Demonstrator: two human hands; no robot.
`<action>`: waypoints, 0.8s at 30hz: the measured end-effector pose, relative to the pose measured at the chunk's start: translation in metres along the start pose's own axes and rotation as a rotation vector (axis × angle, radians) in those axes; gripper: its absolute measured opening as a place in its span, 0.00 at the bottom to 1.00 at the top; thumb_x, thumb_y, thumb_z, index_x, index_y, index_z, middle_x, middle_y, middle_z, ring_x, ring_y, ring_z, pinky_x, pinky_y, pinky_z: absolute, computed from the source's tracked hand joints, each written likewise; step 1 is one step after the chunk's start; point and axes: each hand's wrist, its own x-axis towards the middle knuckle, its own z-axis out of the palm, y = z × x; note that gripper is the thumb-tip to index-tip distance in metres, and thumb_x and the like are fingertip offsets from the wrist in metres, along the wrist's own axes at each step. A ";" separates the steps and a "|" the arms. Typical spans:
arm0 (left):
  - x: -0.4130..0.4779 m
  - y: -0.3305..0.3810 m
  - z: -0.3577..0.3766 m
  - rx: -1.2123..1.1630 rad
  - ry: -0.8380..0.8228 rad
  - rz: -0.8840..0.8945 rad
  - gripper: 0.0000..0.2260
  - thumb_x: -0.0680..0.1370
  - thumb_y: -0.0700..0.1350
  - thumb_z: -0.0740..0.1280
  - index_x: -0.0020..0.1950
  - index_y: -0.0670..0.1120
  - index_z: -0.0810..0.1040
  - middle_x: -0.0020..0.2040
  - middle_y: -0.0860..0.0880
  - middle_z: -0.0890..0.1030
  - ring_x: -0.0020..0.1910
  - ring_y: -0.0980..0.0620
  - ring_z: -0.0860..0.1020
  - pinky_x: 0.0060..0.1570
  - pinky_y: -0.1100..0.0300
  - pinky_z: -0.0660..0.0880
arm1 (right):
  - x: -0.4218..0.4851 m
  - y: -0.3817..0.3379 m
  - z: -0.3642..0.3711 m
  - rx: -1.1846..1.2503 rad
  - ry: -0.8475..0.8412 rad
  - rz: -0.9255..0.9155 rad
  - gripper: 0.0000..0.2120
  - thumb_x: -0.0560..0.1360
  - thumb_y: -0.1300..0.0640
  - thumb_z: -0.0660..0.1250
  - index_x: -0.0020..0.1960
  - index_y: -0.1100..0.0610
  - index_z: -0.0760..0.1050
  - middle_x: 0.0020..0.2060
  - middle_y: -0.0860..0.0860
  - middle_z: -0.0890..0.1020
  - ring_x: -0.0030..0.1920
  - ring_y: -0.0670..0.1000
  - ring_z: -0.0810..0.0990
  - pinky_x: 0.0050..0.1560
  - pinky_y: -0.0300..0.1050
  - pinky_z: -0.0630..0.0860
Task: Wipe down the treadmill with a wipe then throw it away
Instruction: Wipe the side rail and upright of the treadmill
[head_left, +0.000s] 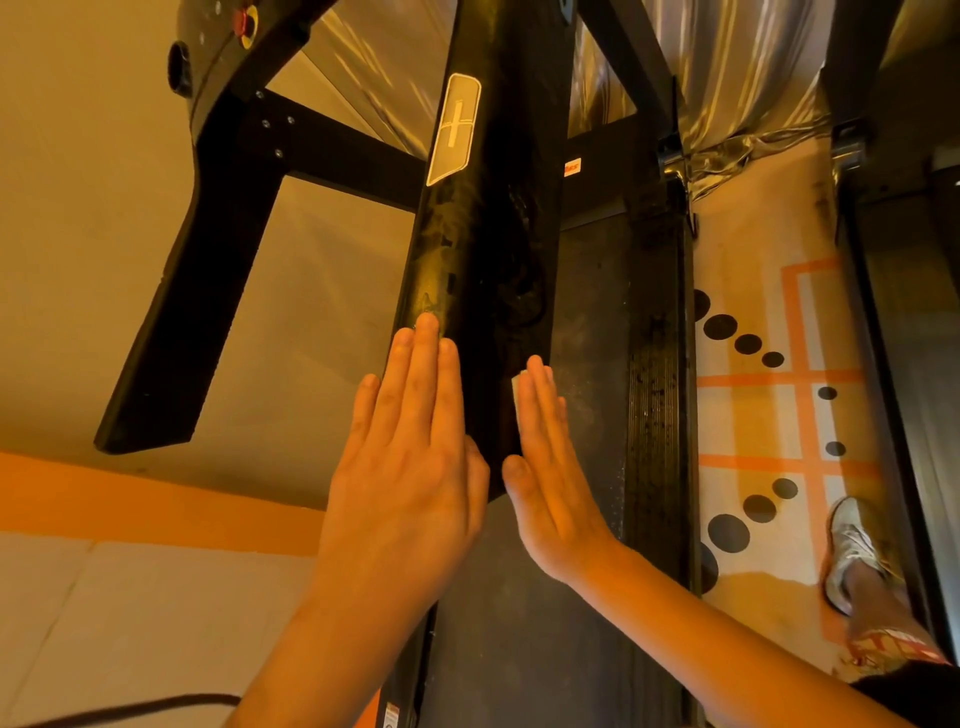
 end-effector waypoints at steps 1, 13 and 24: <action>0.000 0.000 0.000 0.004 -0.003 -0.003 0.28 0.84 0.50 0.51 0.82 0.38 0.56 0.82 0.38 0.56 0.81 0.41 0.55 0.76 0.41 0.56 | -0.001 0.001 0.000 0.011 0.017 0.033 0.32 0.84 0.35 0.39 0.83 0.45 0.36 0.83 0.44 0.39 0.83 0.50 0.39 0.80 0.43 0.36; 0.002 -0.002 -0.003 0.054 -0.023 0.075 0.28 0.85 0.51 0.51 0.81 0.38 0.57 0.82 0.38 0.55 0.81 0.40 0.54 0.76 0.40 0.57 | 0.011 -0.002 0.003 0.070 0.061 0.060 0.30 0.84 0.34 0.40 0.82 0.40 0.36 0.82 0.38 0.38 0.83 0.46 0.40 0.81 0.48 0.42; 0.005 0.006 -0.003 0.045 0.006 0.033 0.28 0.84 0.50 0.51 0.81 0.38 0.60 0.82 0.39 0.58 0.81 0.41 0.56 0.75 0.40 0.57 | 0.004 -0.015 0.002 0.064 0.018 0.081 0.32 0.84 0.36 0.39 0.83 0.47 0.37 0.82 0.40 0.37 0.82 0.47 0.38 0.82 0.48 0.38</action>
